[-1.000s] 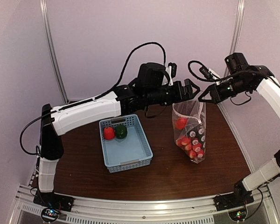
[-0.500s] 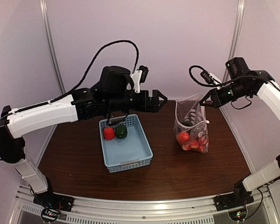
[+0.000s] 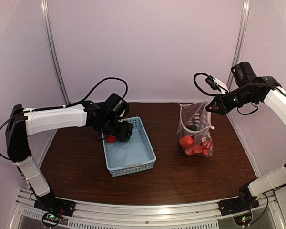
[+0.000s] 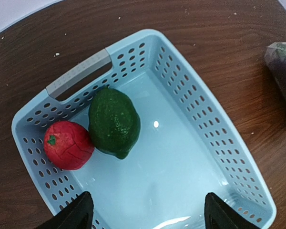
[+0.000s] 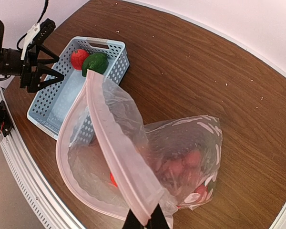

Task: Place the food in the zip-top bag and seal the zipper
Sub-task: Pick up the fake fruit from the bin, then place the fake fruit in the zipper food storage bag.

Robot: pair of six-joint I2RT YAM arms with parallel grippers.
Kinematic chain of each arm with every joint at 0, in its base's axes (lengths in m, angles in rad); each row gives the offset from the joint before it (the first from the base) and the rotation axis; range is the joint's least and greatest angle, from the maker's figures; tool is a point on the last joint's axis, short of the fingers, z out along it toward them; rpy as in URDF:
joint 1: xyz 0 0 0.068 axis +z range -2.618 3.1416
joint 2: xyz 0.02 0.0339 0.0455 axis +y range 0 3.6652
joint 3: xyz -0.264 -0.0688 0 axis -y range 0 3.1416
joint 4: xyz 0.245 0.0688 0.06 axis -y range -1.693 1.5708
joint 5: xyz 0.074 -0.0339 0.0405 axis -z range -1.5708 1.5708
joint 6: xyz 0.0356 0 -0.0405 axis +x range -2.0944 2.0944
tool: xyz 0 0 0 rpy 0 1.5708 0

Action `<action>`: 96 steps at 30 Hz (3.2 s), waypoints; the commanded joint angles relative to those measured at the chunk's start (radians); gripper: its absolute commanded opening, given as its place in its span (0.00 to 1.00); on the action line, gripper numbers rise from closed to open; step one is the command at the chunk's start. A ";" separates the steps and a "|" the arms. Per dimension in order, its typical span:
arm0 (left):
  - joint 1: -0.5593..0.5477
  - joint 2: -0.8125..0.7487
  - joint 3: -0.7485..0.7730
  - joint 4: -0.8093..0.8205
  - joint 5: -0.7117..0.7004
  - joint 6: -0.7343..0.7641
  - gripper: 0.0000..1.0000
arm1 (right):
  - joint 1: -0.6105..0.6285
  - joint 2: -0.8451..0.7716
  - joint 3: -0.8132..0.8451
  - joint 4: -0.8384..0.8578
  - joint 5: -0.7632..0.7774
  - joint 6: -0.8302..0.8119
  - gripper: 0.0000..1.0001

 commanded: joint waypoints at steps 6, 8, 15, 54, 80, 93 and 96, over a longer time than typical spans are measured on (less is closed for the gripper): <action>0.038 0.176 0.131 -0.063 -0.090 0.057 0.79 | 0.021 -0.050 -0.106 0.030 0.023 -0.028 0.00; 0.049 0.202 0.156 -0.059 -0.102 0.060 0.79 | 0.021 -0.064 -0.122 0.036 0.022 -0.029 0.00; 0.068 0.302 0.201 -0.043 -0.118 0.066 0.77 | 0.020 -0.084 -0.134 0.036 -0.009 -0.022 0.00; 0.122 0.466 0.276 0.111 -0.110 0.062 0.56 | 0.021 -0.108 -0.180 0.053 -0.012 -0.006 0.00; -0.193 0.021 0.246 0.353 0.504 0.120 0.38 | 0.020 -0.074 -0.107 0.040 0.039 0.003 0.00; -0.235 0.276 0.472 0.440 0.737 -0.189 0.34 | 0.021 -0.067 -0.056 0.027 0.024 0.015 0.00; -0.233 0.320 0.505 0.414 0.729 -0.253 0.33 | 0.021 -0.074 -0.047 0.026 0.012 0.014 0.00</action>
